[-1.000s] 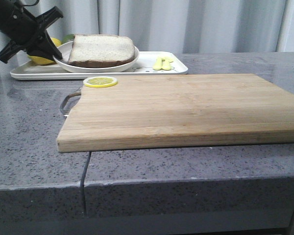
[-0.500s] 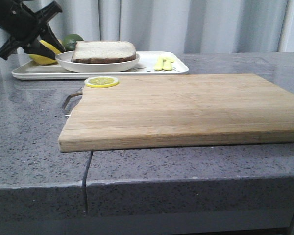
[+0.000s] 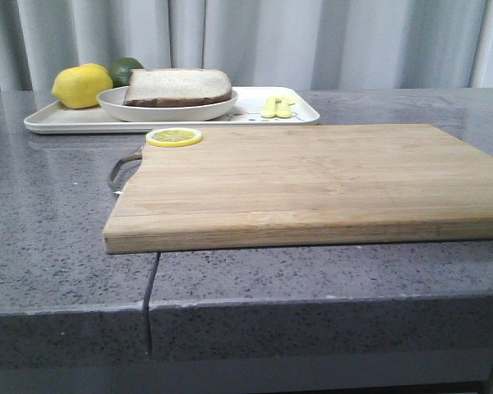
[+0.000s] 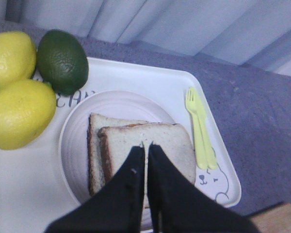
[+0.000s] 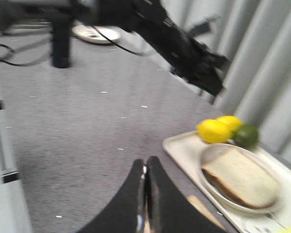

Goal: Place bread and move sandwich to tray
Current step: 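Open the left gripper and withdraw it from the plate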

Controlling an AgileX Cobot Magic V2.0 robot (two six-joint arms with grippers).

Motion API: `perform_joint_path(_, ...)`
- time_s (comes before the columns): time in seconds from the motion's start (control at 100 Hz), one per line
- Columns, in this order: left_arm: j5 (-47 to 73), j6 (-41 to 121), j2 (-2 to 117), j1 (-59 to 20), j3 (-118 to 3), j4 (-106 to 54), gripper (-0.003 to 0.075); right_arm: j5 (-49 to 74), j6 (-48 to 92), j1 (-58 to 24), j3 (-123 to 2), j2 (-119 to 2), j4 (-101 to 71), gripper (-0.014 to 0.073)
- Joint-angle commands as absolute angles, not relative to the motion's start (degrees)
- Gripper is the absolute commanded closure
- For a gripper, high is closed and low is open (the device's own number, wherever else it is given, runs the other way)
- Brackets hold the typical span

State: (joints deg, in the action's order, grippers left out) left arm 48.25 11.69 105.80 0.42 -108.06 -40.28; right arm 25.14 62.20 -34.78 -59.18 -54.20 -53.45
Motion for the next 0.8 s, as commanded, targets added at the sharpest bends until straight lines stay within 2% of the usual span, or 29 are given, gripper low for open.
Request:
perform_joint_path(0.0,47.72,13.51,98.87,-0.27,-110.12,-41.5,0.074,14.5,62.77,-34.99,-54.42,-48.86,-54.17,0.0655)
perform_joint_path(0.14,47.97,17.16,93.5,-2.1,-108.74,-40.85,0.074,6.12,62.77,-34.94,-44.29,-41.23,-54.11,0.0655)
perform_joint_path(0.3,47.13,17.53,87.28,-3.85,-102.02,-40.85,0.074,4.35,62.77,-34.94,-34.55,-33.03,-54.16,0.0655)
perform_joint_path(0.79,39.05,24.53,63.96,-4.51,-67.07,-41.07,0.074,3.49,62.77,-34.94,-14.89,-11.98,-54.23,0.0655)
